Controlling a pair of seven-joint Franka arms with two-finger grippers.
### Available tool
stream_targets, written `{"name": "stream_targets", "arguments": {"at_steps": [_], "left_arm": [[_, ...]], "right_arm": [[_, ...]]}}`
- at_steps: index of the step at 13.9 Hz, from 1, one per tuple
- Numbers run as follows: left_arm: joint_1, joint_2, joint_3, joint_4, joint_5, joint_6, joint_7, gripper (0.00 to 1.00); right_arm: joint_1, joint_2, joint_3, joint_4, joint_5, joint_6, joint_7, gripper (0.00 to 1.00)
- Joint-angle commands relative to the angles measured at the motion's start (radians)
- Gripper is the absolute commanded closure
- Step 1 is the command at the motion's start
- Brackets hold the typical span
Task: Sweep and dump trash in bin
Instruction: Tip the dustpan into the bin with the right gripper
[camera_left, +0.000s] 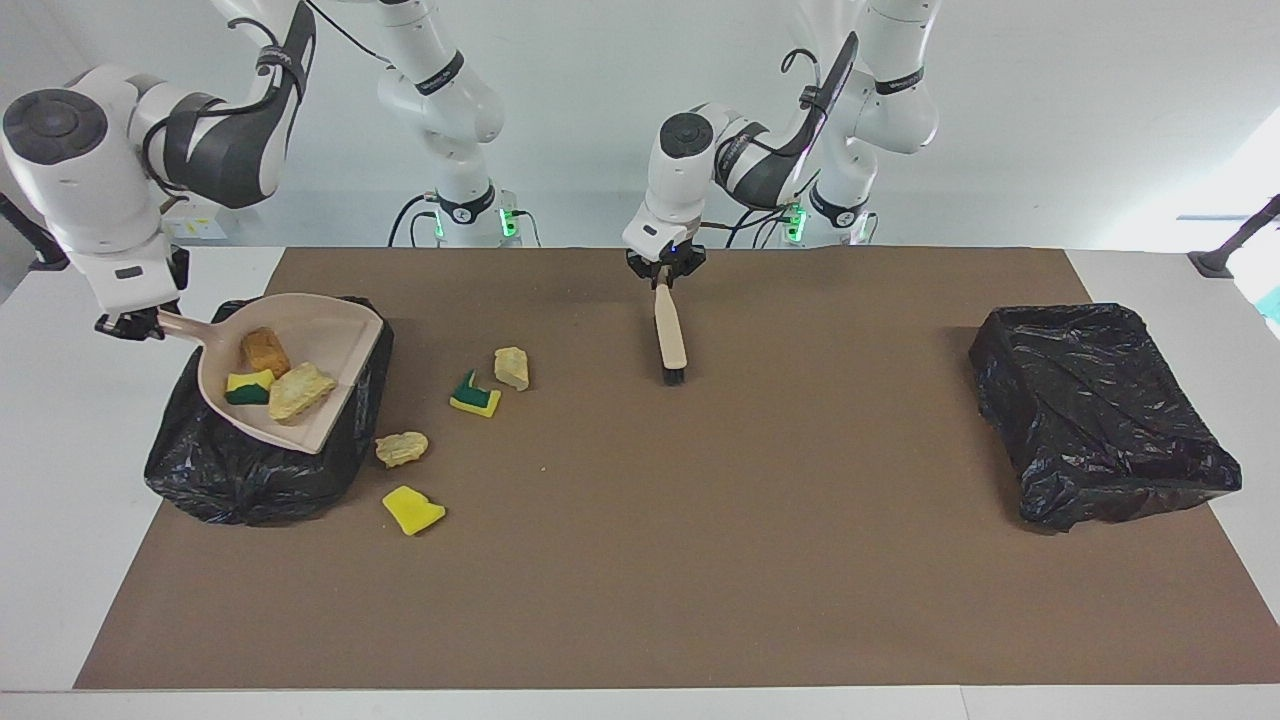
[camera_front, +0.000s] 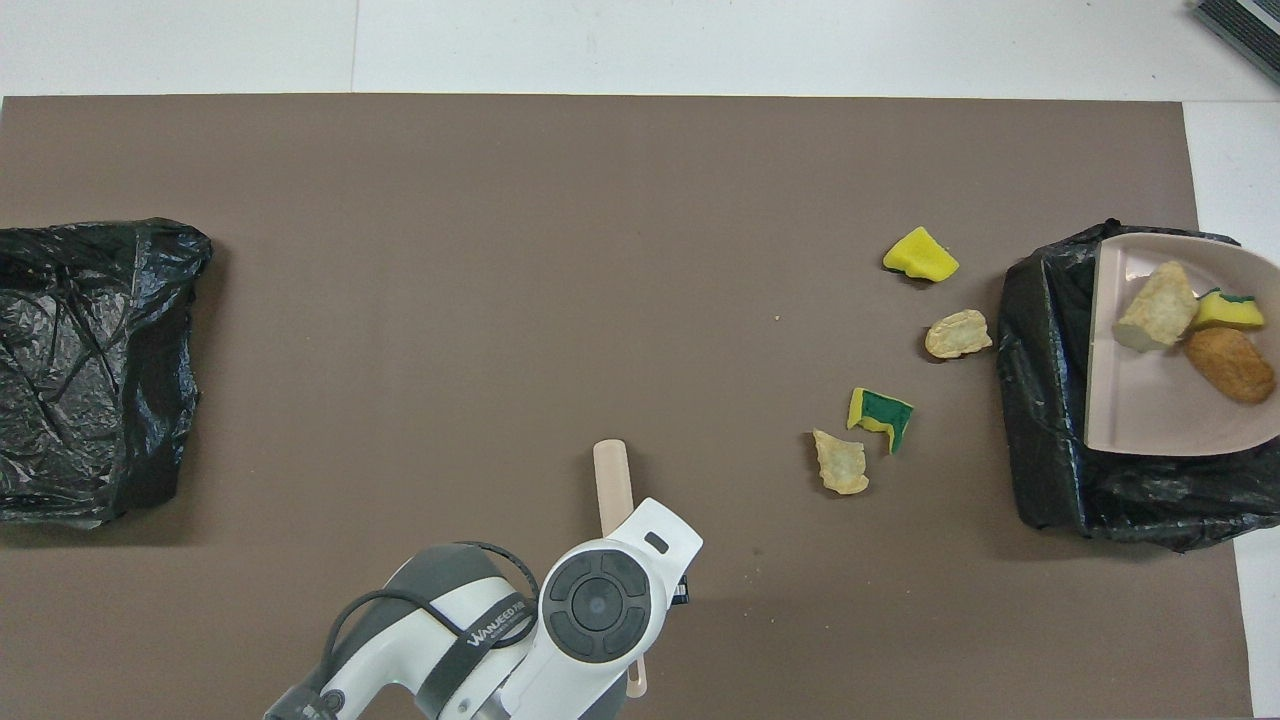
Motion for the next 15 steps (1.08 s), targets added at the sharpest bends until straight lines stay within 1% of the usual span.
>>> {"name": "stream_targets", "arguments": {"at_steps": [1, 2, 3, 4, 5, 6, 8, 9, 10, 12, 13, 15], "left_arm": [[-0.018, -0.015, 0.015, -0.031, -0.014, 0.044, 0.009, 0.83], [-0.018, -0.015, 0.017, -0.037, -0.014, 0.045, 0.007, 0.77], [-0.016, -0.017, 0.017, -0.038, -0.014, 0.045, 0.006, 0.68], [-0.01, -0.015, 0.017, -0.038, -0.014, 0.046, 0.001, 0.55], [-0.008, -0.015, 0.018, -0.04, -0.014, 0.042, 0.012, 0.48], [-0.007, -0.015, 0.018, -0.041, -0.014, 0.043, 0.012, 0.41], [-0.004, -0.015, 0.02, -0.04, -0.014, 0.041, 0.015, 0.37], [-0.001, -0.014, 0.02, -0.037, -0.014, 0.04, 0.03, 0.27], [0.012, -0.009, 0.022, -0.031, -0.014, 0.04, 0.044, 0.09], [0.048, -0.009, 0.023, -0.015, -0.008, 0.031, 0.05, 0.02], [0.08, -0.012, 0.026, 0.003, 0.001, 0.026, 0.05, 0.0], [0.155, -0.007, 0.025, 0.046, 0.028, 0.022, 0.049, 0.0]], "right_arm": [[-0.011, -0.089, 0.015, -0.136, -0.138, 0.092, -0.005, 1.0], [-0.003, -0.109, 0.015, -0.176, -0.194, 0.125, 0.009, 1.0], [0.008, -0.132, 0.015, -0.208, -0.234, 0.131, 0.05, 1.0], [0.028, -0.154, 0.015, -0.239, -0.293, 0.128, 0.094, 1.0], [0.046, -0.174, 0.015, -0.268, -0.353, 0.126, 0.128, 1.0], [0.048, -0.192, 0.015, -0.294, -0.404, 0.126, 0.151, 1.0], [0.055, -0.224, 0.016, -0.336, -0.52, 0.126, 0.206, 1.0], [0.057, -0.229, 0.016, -0.336, -0.573, 0.116, 0.213, 1.0], [0.058, -0.231, 0.015, -0.336, -0.6, 0.113, 0.216, 1.0], [0.049, -0.231, 0.015, -0.336, -0.639, 0.116, 0.216, 1.0], [0.051, -0.231, 0.015, -0.336, -0.641, 0.111, 0.216, 1.0], [0.06, -0.258, 0.016, -0.336, -0.644, 0.1, 0.194, 1.0]]}}
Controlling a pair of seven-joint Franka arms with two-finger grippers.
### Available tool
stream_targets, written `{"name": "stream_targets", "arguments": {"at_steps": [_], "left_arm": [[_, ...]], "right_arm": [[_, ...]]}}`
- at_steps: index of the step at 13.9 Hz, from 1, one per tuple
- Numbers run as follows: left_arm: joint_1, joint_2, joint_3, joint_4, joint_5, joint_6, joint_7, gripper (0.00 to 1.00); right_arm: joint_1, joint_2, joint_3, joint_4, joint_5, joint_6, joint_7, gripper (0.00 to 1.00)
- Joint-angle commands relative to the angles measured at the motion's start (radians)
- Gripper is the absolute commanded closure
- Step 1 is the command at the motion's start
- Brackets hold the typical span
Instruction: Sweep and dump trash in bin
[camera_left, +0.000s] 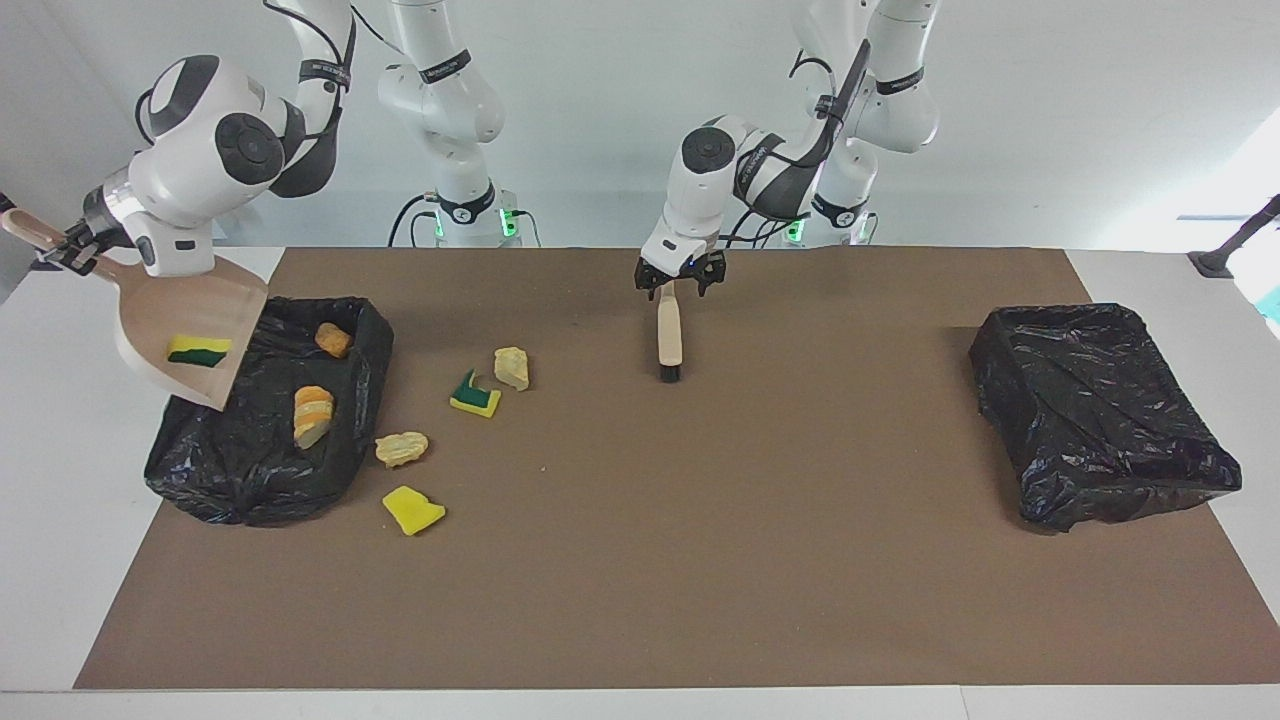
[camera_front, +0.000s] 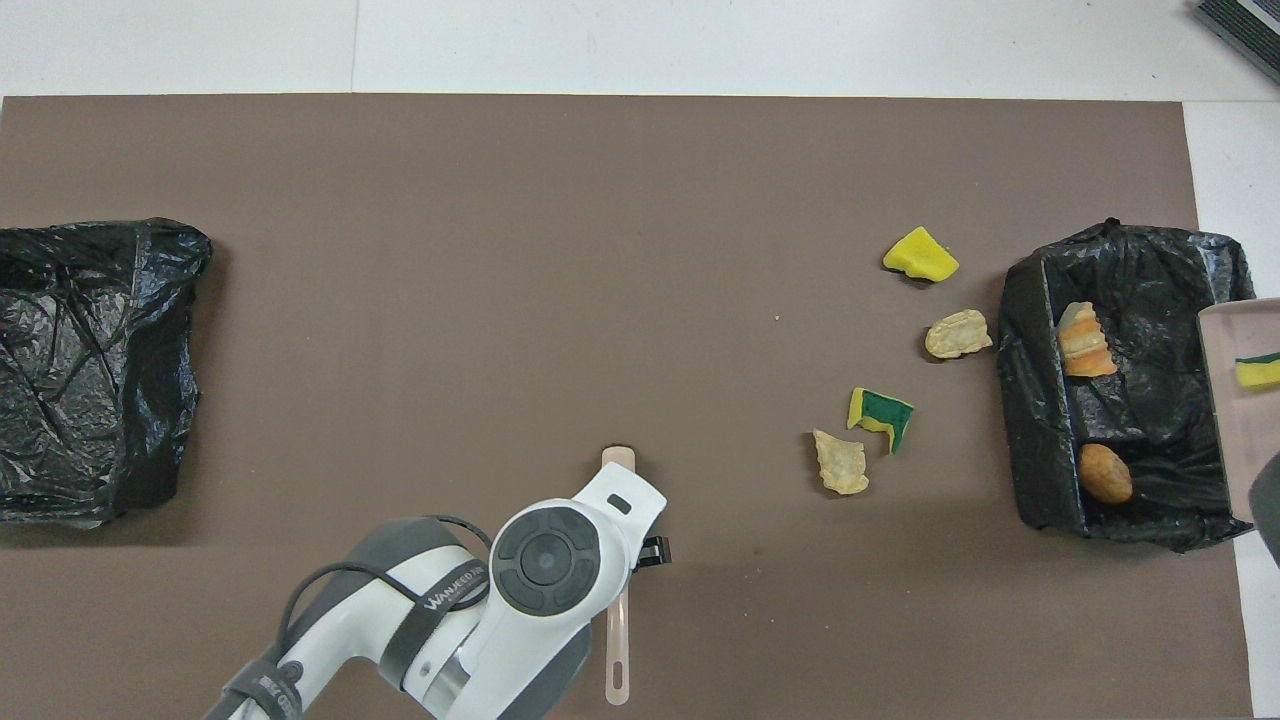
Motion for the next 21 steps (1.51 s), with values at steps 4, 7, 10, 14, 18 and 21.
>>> {"name": "stream_targets", "arguments": {"at_steps": [4, 7, 10, 14, 18, 21], "left_arm": [[0.205, -0.016, 0.0, 0.085, 0.105, -0.025, 0.019, 0.0], [0.317, -0.025, -0.001, 0.105, 0.157, -0.05, 0.078, 0.0], [0.434, -0.073, 0.0, 0.103, 0.157, -0.149, 0.293, 0.0], [0.561, -0.122, 0.001, 0.111, 0.157, -0.24, 0.549, 0.0], [0.661, -0.127, 0.001, 0.183, 0.157, -0.338, 0.698, 0.0], [0.701, -0.116, 0.001, 0.282, 0.157, -0.425, 0.746, 0.0]], "right_arm": [[0.032, -0.102, 0.013, -0.086, -0.157, 0.015, 0.037, 1.0], [0.066, -0.11, 0.013, -0.142, -0.197, 0.017, 0.122, 1.0], [0.095, -0.05, 0.013, -0.14, -0.212, 0.006, 0.16, 1.0], [0.115, -0.106, 0.011, -0.108, -0.272, -0.026, 0.046, 1.0], [0.111, -0.129, 0.013, -0.104, -0.267, -0.011, 0.009, 1.0], [0.111, -0.097, 0.014, -0.13, -0.26, 0.011, 0.074, 1.0]]}}
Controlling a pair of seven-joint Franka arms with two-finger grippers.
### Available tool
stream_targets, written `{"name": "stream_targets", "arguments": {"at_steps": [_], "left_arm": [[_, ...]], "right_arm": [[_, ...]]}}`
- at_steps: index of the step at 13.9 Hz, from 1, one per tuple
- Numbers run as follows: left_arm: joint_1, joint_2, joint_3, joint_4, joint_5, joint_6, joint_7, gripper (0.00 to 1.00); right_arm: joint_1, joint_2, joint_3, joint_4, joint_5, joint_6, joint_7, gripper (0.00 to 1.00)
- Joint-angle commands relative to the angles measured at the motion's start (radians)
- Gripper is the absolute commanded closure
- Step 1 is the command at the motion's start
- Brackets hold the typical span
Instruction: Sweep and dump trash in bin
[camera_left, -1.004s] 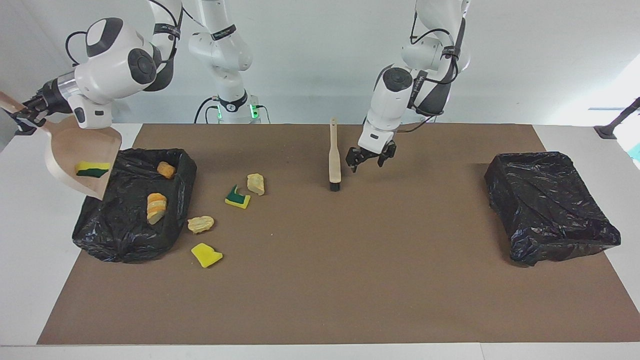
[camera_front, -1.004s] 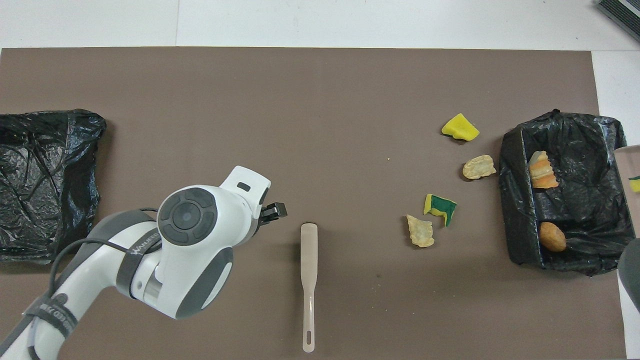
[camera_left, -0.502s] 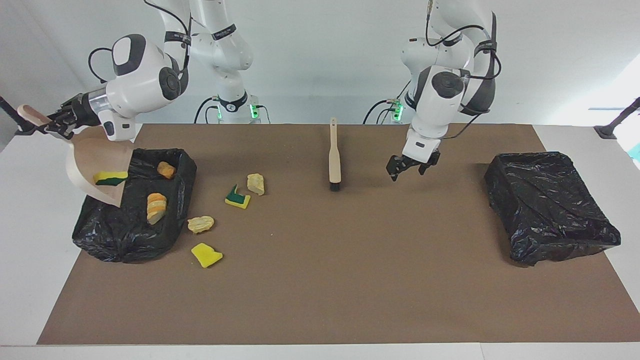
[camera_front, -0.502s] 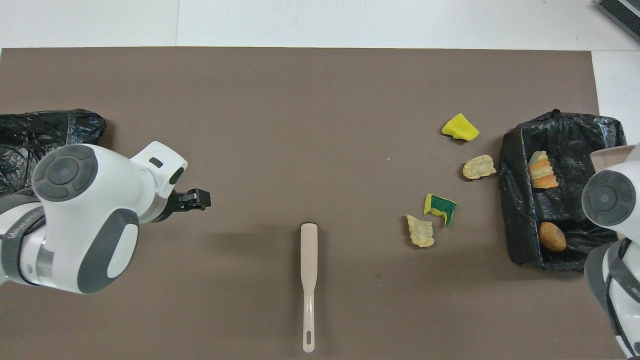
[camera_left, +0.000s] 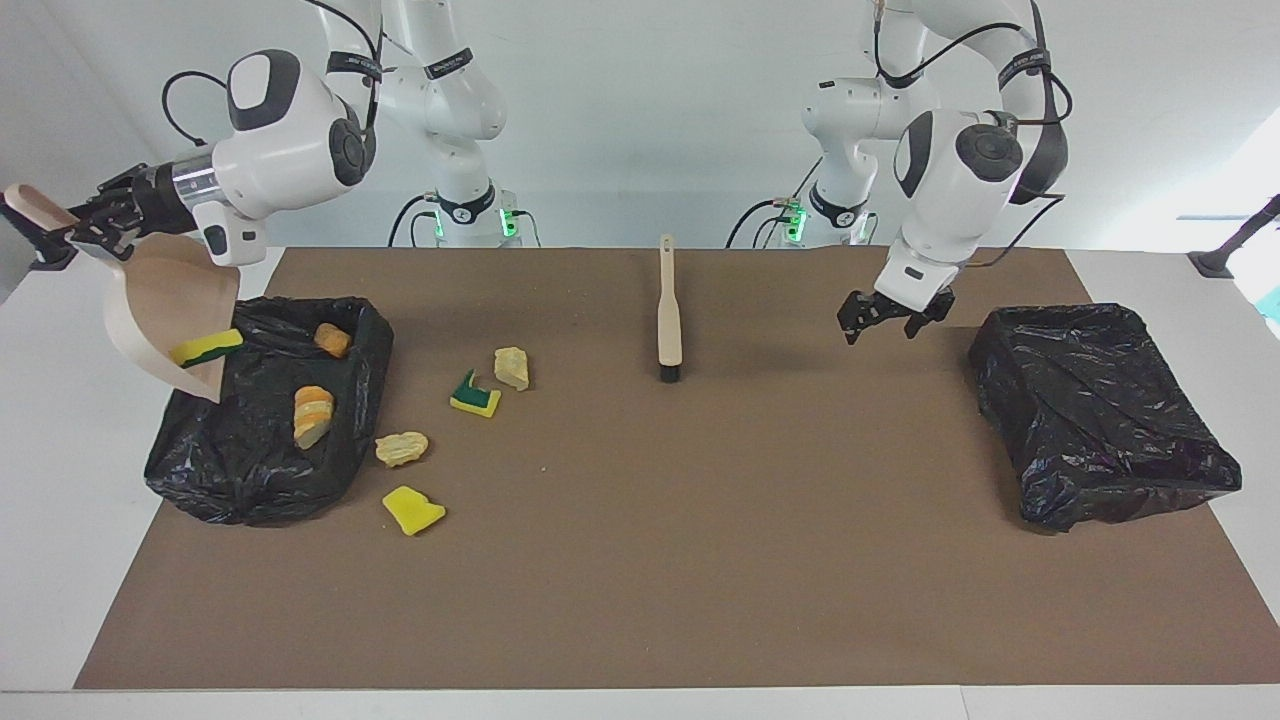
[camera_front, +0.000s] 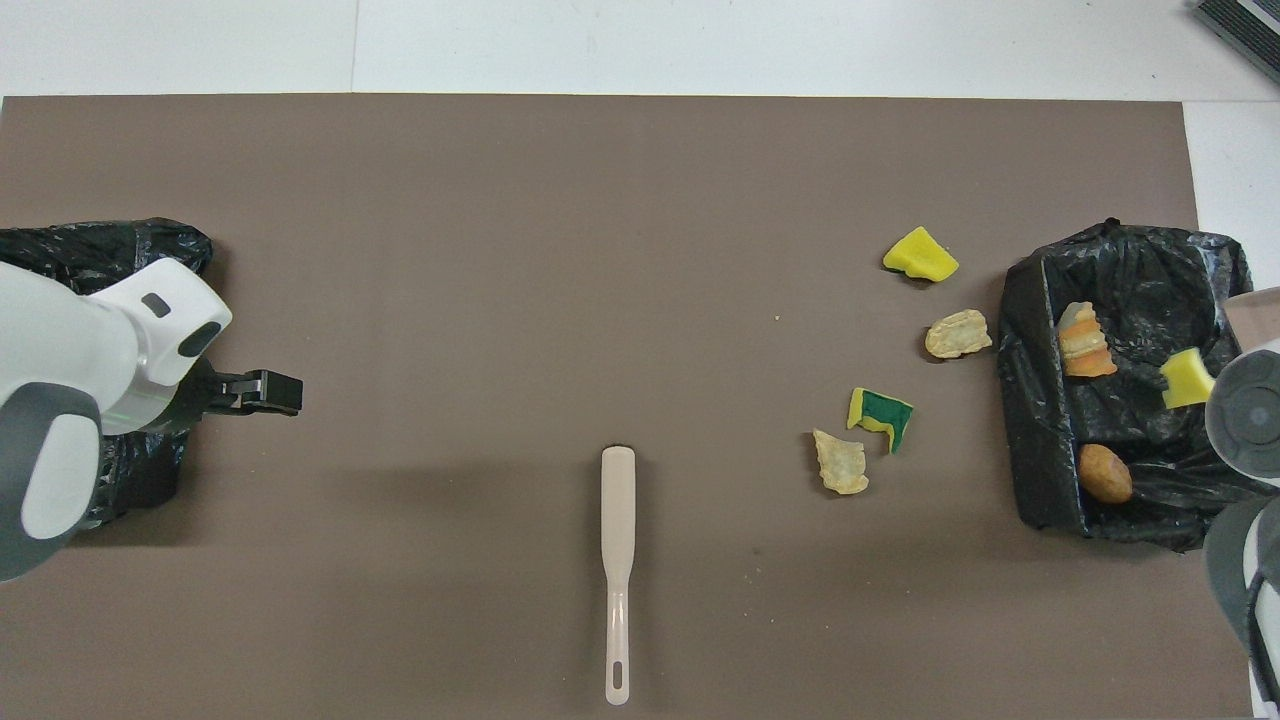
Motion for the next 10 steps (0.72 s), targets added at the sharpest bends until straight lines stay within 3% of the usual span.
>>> {"name": "stream_targets", "arguments": {"at_steps": [1, 6, 10], "left_arm": [[0.03, 0.009, -0.012, 0.099, 0.012, -0.099, 0.037, 0.0], [0.03, -0.003, -0.006, 0.237, 0.012, -0.29, 0.041, 0.0], [0.03, -0.026, 0.026, 0.326, 0.013, -0.412, 0.041, 0.0]], "right_arm": [[-0.005, 0.021, 0.002, -0.015, -0.004, 0.01, 0.034, 1.0], [-0.007, 0.031, 0.001, 0.069, 0.215, 0.02, -0.069, 1.0], [-0.007, 0.026, -0.001, 0.115, 0.552, 0.014, -0.106, 1.0]]}}
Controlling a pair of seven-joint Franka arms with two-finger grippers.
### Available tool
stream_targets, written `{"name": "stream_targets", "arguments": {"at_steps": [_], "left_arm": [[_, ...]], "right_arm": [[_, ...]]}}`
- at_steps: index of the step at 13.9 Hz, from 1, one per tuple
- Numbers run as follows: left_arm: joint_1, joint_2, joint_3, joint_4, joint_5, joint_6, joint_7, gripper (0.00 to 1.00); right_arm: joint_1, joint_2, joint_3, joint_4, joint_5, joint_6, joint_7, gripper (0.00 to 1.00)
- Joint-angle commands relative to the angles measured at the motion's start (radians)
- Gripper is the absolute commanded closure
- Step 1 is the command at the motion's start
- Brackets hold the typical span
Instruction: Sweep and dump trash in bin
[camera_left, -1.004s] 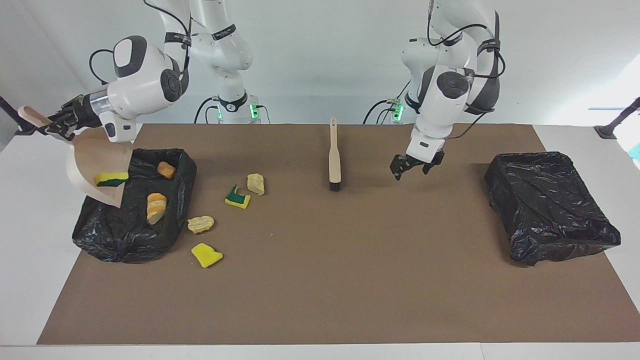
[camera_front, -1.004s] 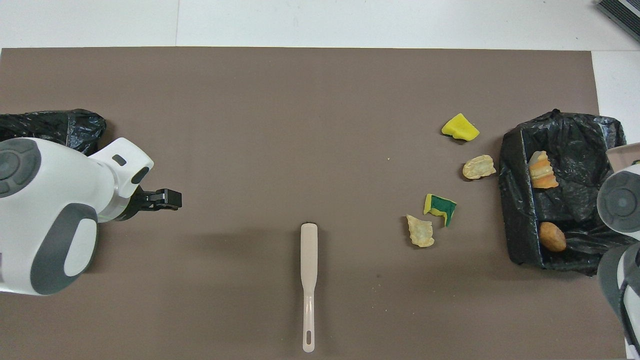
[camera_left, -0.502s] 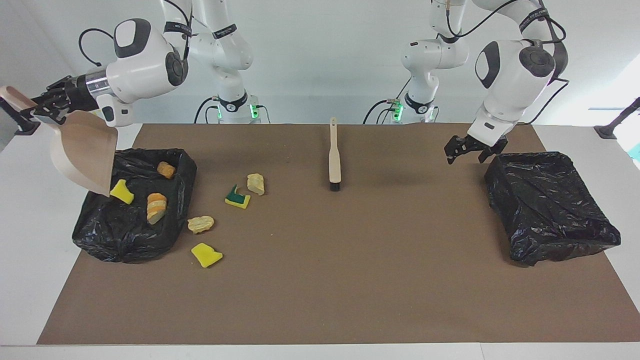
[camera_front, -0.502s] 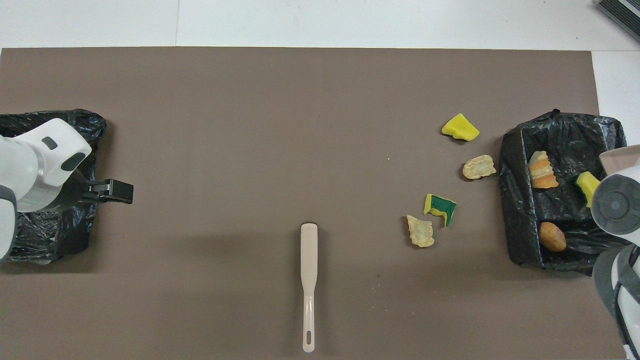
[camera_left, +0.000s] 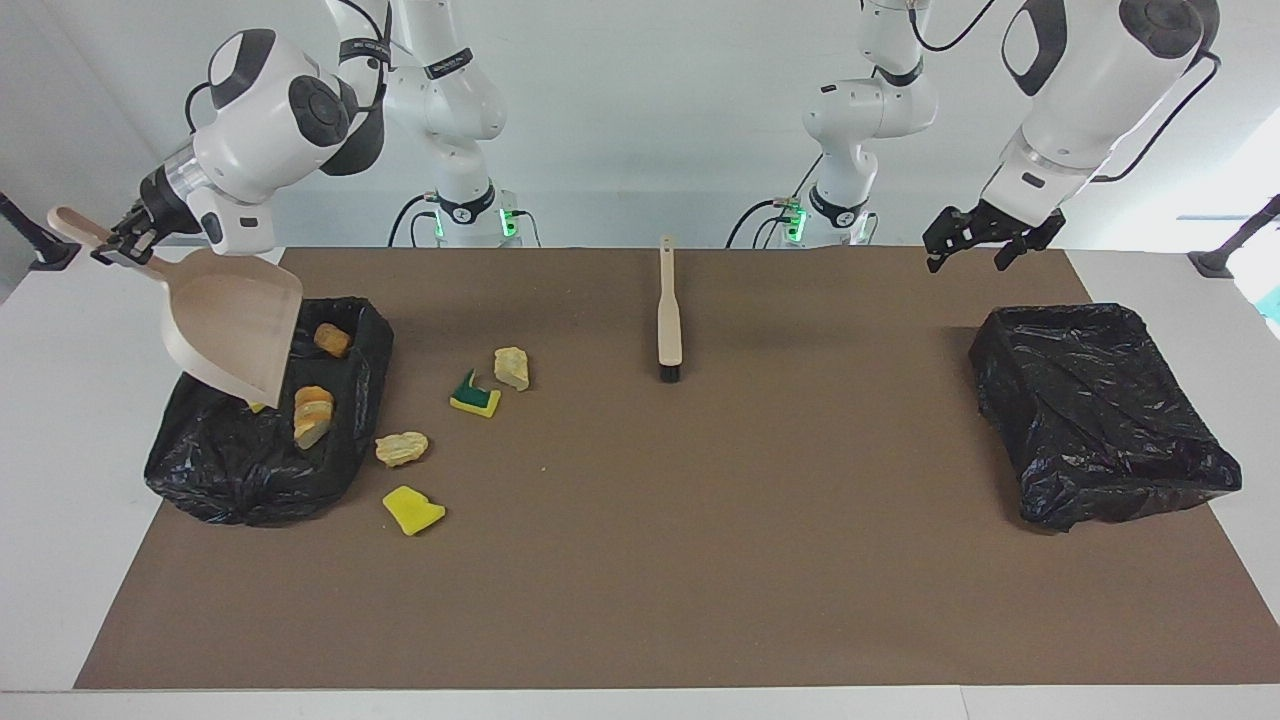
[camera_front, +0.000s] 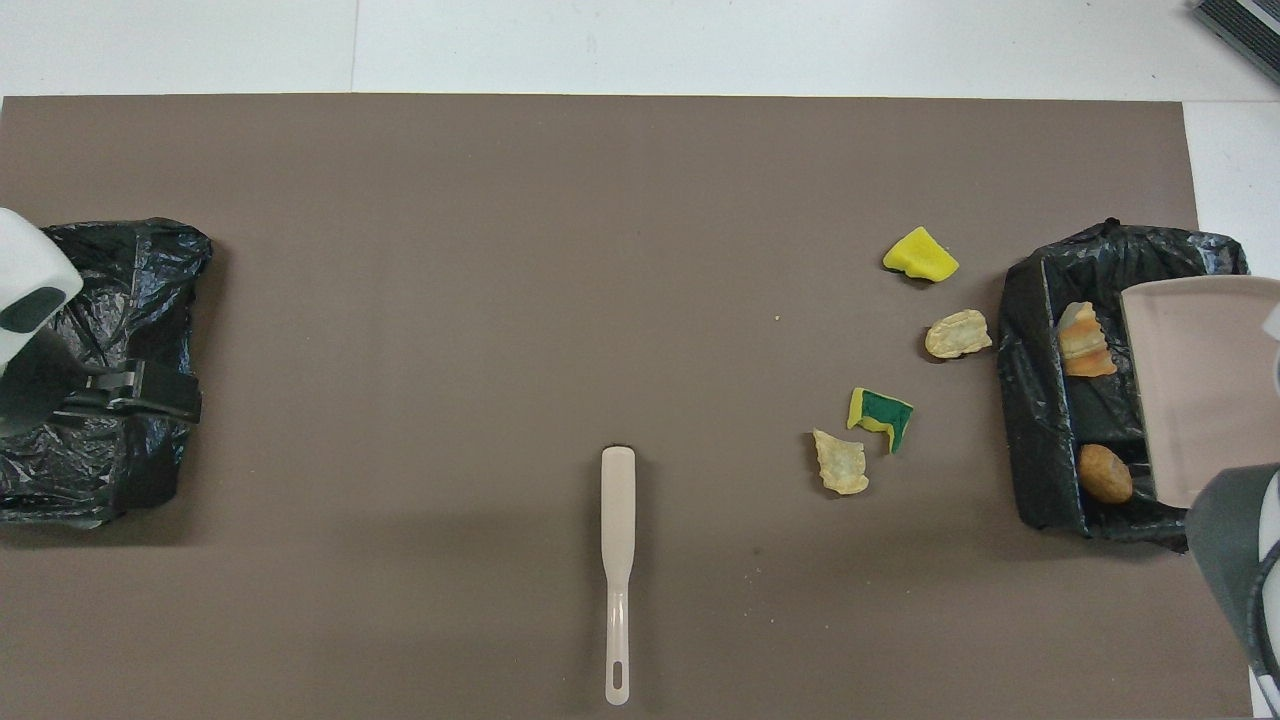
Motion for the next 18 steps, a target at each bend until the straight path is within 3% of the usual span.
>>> {"name": "stream_targets", "arguments": {"at_steps": [1, 3, 5, 10, 12, 15, 18], "left_arm": [[0.008, -0.01, 0.003, 0.058, 0.013, -0.066, 0.011, 0.0], [0.006, -0.009, -0.007, 0.102, 0.013, -0.094, 0.011, 0.0], [0.005, -0.012, -0.009, 0.102, 0.011, -0.097, 0.013, 0.0], [0.008, -0.01, 0.0, 0.111, 0.016, -0.082, 0.011, 0.0], [-0.012, -0.012, 0.023, 0.117, 0.011, -0.082, 0.011, 0.0], [-0.113, -0.015, 0.121, 0.121, 0.011, -0.082, 0.008, 0.0], [-0.107, -0.013, 0.12, 0.121, 0.011, -0.079, 0.015, 0.0]], "right_arm": [[-0.007, 0.0, -0.001, 0.04, 0.17, -0.003, -0.062, 1.0], [-0.008, 0.003, -0.001, 0.043, 0.282, -0.003, -0.058, 1.0], [-0.016, 0.004, -0.002, 0.043, 0.443, -0.004, -0.067, 1.0], [0.001, 0.006, -0.001, 0.041, 0.709, -0.029, -0.035, 1.0], [0.005, 0.007, 0.005, 0.044, 0.798, -0.049, 0.066, 1.0], [0.064, 0.007, 0.008, 0.044, 0.807, -0.07, 0.363, 1.0], [0.111, 0.007, 0.011, 0.046, 0.838, -0.078, 0.61, 1.0]]}}
